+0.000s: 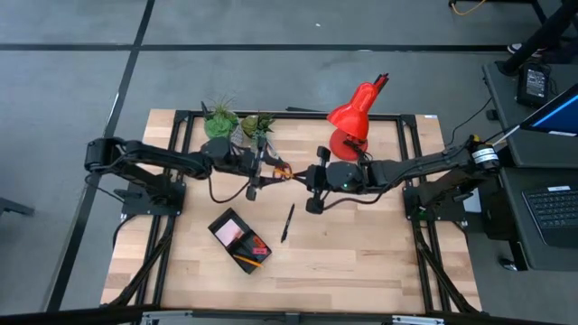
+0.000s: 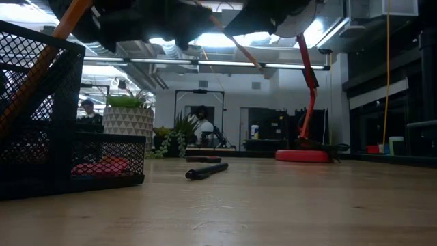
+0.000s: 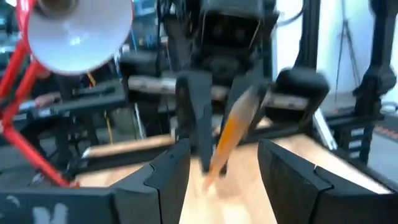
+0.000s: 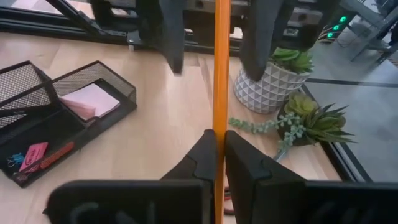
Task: Pick and place office supplies into organizer
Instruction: Put the yellow pencil into the black desk organizer
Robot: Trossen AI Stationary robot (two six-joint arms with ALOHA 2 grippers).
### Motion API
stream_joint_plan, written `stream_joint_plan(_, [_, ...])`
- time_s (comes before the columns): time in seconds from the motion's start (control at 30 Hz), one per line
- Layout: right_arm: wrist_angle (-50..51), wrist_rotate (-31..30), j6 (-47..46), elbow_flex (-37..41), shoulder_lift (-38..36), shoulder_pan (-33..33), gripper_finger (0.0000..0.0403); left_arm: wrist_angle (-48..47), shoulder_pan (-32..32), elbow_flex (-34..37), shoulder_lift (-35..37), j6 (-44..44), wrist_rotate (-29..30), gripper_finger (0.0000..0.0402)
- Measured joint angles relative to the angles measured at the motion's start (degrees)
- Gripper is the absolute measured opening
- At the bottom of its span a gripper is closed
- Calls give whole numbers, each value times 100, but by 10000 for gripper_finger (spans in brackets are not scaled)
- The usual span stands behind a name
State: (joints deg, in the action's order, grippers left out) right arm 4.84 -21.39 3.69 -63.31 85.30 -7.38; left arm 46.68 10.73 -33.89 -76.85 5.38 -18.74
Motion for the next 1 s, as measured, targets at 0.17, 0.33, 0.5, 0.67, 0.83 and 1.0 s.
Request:
stream_joint_plan(0.17, [2,-2,3,0,0,0,25,338,-54,0,-125,-37,-33,183])
stream_joint_plan(0.33, [-58,1,124,0,0,0,25,289,-221,0,-124,-28,-36,179])
stream_joint_plan(0.5, [-141,19,138,0,0,-2,25,290,-281,0,-123,-18,-1,164])
stream_joint_plan(0.67, [-164,17,137,0,0,-2,25,288,-281,0,-123,-19,42,138])
stream_joint_plan(0.83, [-215,17,134,2,0,-2,25,288,-279,0,-121,-19,55,107])
stream_joint_plan(1.0, [-242,8,134,2,0,-2,25,286,-279,0,-121,-19,49,73])
